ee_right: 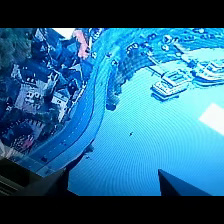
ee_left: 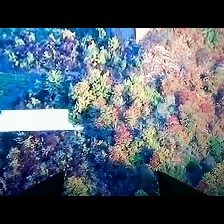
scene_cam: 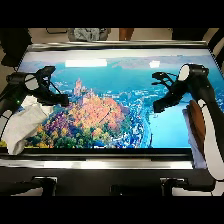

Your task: Fold the shirts.

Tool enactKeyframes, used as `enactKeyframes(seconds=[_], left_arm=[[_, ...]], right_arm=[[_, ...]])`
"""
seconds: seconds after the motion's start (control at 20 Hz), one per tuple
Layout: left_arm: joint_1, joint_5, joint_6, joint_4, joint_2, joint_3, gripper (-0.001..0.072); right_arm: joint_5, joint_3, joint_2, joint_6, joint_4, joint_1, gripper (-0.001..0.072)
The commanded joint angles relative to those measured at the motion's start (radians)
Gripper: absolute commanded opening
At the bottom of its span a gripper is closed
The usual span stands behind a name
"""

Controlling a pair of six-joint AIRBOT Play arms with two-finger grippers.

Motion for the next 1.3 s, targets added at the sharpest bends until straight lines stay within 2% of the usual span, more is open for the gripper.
enactKeyframes(seconds=[0.0, 0.65, 0.95, 1.05, 1.25], left_arm=[[0.0, 0.0, 0.0, 0.0, 0.0, 0.0, 0.0695], [0.0, 0.014, 0.0, -0.001, 0.0, -0.001, 0.0696], [0.0, 0.296, 0.005, 0.009, -0.043, 0.0, 0.0715], [0.042, 0.38, 0.012, 0.024, -0.082, 0.033, 0.0716], [0.286, 0.277, -0.002, 0.009, -0.308, 0.37, 0.0716]], right_arm=[[0.0, 0.0, -0.001, 0.0, 0.0, 0.001, 0.0664], [-0.008, 0.0, -0.001, 0.0, 0.001, 0.001, 0.0664], [-0.01, 0.0, -0.001, 0.0, -0.001, 0.001, 0.0664], [-0.011, 0.0, -0.001, 0.001, 0.0, 0.001, 0.0664], [-0.019, 0.0, -0.001, 0.001, 0.001, 0.001, 0.0664]])
